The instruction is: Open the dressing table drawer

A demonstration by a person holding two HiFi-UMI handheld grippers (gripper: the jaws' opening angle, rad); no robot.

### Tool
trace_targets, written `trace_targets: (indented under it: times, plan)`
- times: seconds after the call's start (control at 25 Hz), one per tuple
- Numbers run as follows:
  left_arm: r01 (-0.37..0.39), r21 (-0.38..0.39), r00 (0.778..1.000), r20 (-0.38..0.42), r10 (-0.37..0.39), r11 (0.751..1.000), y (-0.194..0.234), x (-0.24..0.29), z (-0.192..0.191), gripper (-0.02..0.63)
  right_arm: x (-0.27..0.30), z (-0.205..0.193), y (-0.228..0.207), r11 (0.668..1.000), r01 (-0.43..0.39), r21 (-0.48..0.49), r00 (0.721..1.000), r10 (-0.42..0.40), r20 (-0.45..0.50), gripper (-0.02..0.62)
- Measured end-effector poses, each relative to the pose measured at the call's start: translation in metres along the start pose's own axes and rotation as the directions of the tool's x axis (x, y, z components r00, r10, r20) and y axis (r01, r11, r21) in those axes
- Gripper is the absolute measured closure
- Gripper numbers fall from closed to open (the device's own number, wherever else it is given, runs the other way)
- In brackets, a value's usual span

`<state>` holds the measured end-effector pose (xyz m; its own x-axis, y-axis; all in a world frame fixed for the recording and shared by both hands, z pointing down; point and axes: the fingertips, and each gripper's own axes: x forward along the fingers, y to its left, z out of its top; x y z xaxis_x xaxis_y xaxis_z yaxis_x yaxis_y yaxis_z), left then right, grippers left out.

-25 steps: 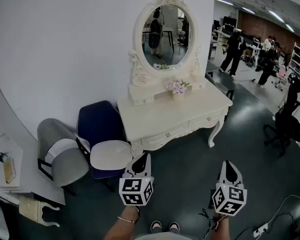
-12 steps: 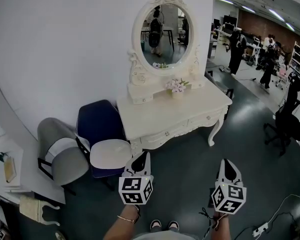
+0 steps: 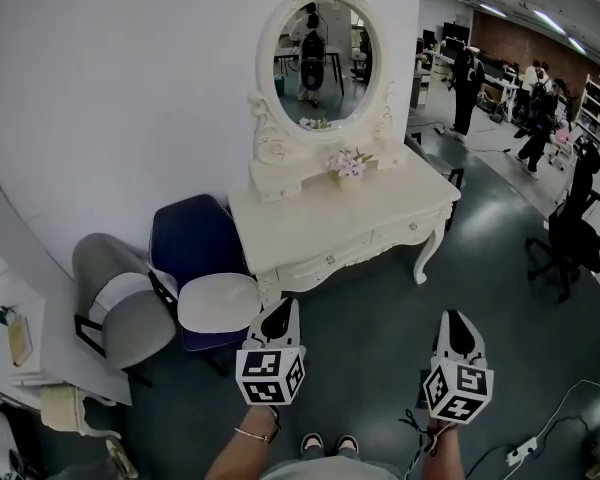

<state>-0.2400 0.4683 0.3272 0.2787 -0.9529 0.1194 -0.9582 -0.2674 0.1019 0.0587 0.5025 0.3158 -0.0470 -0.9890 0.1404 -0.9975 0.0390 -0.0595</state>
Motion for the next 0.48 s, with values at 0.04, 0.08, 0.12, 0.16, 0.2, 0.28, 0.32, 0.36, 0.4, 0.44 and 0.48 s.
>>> trace_targets:
  times: [0.04,0.08,0.12,0.16,0.2,0.28,0.32,0.36,0.4,0.44,0.48]
  plan:
    - [0.000,0.001,1.000,0.000,0.000,1.000,-0.0006,0.0003,0.0001,0.588,-0.0002,0.0000,-0.0012,1.000,0.002,0.000,1.000,-0.002,0.001,0.548]
    - [0.000,0.001,1.000,0.000,0.000,1.000,-0.0012,0.0007,0.0004,0.588,-0.0003,0.0003,-0.0024,1.000,0.005,0.000,1.000,-0.005,0.001,0.539]
    - [0.000,0.002,1.000,0.001,0.000,1.000,-0.0017,0.0010,0.0010,0.588,-0.0005,0.0006,-0.0034,1.000,0.007,0.001,1.000,-0.007,0.003,0.531]
    - [0.001,0.004,1.000,0.002,-0.001,1.000,-0.0022,0.0012,0.0014,0.588,-0.0009,0.0009,-0.0042,1.000,0.009,0.001,1.000,-0.009,0.004,0.523]
    - [0.002,0.005,1.000,0.003,-0.002,1.000,-0.0025,0.0015,0.0019,0.588,-0.0012,0.0012,-0.0048,1.000,0.011,0.001,1.000,-0.011,0.005,0.514]
    - [0.004,0.006,1.000,0.005,-0.004,1.000,-0.0031,0.0023,0.0030,0.588,-0.0017,0.0019,-0.0063,1.000,0.017,0.004,1.000,-0.017,0.007,0.502]
    - [0.005,0.006,1.000,0.006,-0.005,1.000,-0.0034,0.0029,0.0035,0.588,-0.0018,0.0021,-0.0071,1.000,0.019,0.004,1.000,-0.019,0.007,0.494]
    - [0.004,0.007,1.000,0.008,-0.005,1.000,-0.0038,0.0034,0.0038,0.588,-0.0019,0.0020,-0.0081,1.000,0.021,0.005,1.000,-0.021,0.007,0.487]
    - [0.004,0.007,1.000,0.009,-0.005,1.000,-0.0042,0.0038,0.0038,0.588,-0.0020,0.0017,-0.0090,1.000,0.024,0.006,1.000,-0.024,0.007,0.480]
    - [0.005,0.007,1.000,0.009,-0.005,1.000,-0.0045,0.0042,0.0037,0.588,-0.0022,0.0014,-0.0098,1.000,0.026,0.006,1.000,-0.026,0.007,0.468]
    - [0.006,0.008,1.000,0.009,-0.006,1.000,-0.0048,0.0046,0.0034,0.588,-0.0024,0.0011,-0.0104,1.000,0.028,0.007,1.000,-0.028,0.007,0.454]
